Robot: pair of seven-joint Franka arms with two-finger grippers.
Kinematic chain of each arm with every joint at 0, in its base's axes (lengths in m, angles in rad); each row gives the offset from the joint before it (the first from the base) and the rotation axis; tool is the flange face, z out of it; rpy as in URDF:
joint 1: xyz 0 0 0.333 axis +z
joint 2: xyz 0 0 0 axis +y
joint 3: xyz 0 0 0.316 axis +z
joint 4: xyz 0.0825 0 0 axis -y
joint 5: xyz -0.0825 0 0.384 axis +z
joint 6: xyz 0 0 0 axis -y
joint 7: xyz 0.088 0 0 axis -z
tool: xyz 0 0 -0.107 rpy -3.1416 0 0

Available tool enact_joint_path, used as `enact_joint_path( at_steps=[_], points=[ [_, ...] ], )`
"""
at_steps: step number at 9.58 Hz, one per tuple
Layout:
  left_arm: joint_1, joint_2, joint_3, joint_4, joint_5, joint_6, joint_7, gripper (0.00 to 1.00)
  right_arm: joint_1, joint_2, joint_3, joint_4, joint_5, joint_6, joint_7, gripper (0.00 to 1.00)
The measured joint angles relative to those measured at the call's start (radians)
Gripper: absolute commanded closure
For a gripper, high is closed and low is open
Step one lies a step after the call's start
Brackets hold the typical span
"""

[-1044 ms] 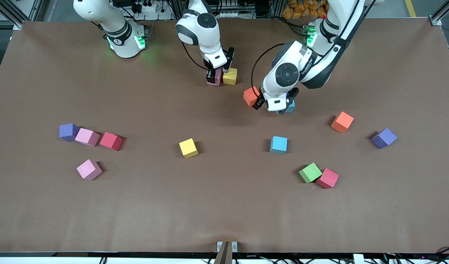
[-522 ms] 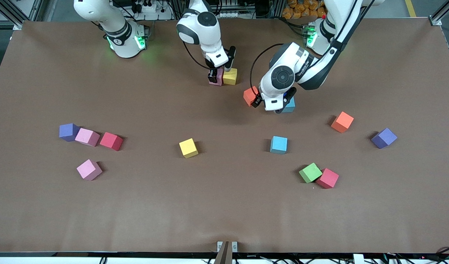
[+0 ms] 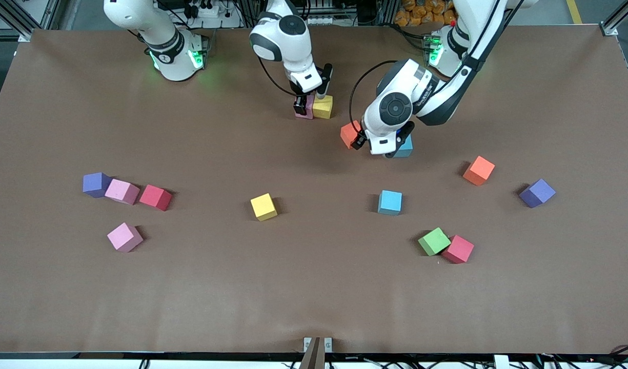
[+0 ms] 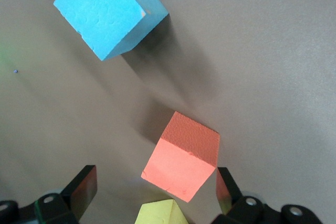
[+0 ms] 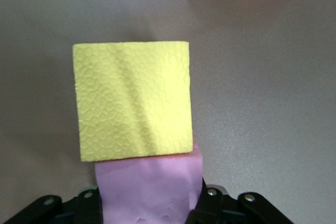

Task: Form number 2 with 11 blocks

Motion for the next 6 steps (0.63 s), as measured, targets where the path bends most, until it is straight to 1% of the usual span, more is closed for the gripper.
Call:
enact_joint_path(
  at_steps=[1,2,3,5,6],
  points=[
    [0.0,0.0,0.0,0.0,-0.001,0.0,0.0,0.0,0.0,0.002,0.0,0.002,0.0,0.0,0.0,0.31],
    [0.0,0.0,0.0,0.0,-0.006,-0.001,0.0,0.0,0.001,0.003,0.0,0.004,0.0,0.001,0.001,0.24],
    [0.0,0.0,0.0,0.0,-0.014,-0.001,0.0,0.0,0.001,0.007,0.0,0.006,0.0,0.009,0.002,0.11],
    [0.0,0.0,0.0,0.0,-0.028,-0.002,0.0,0.0,0.004,0.032,0.001,0.008,0.0,0.045,0.009,0.07],
    [0.0,0.0,0.0,0.0,-0.035,-0.002,0.0,0.0,0.005,0.043,0.001,0.01,0.0,0.059,0.022,0.01]
  ],
)
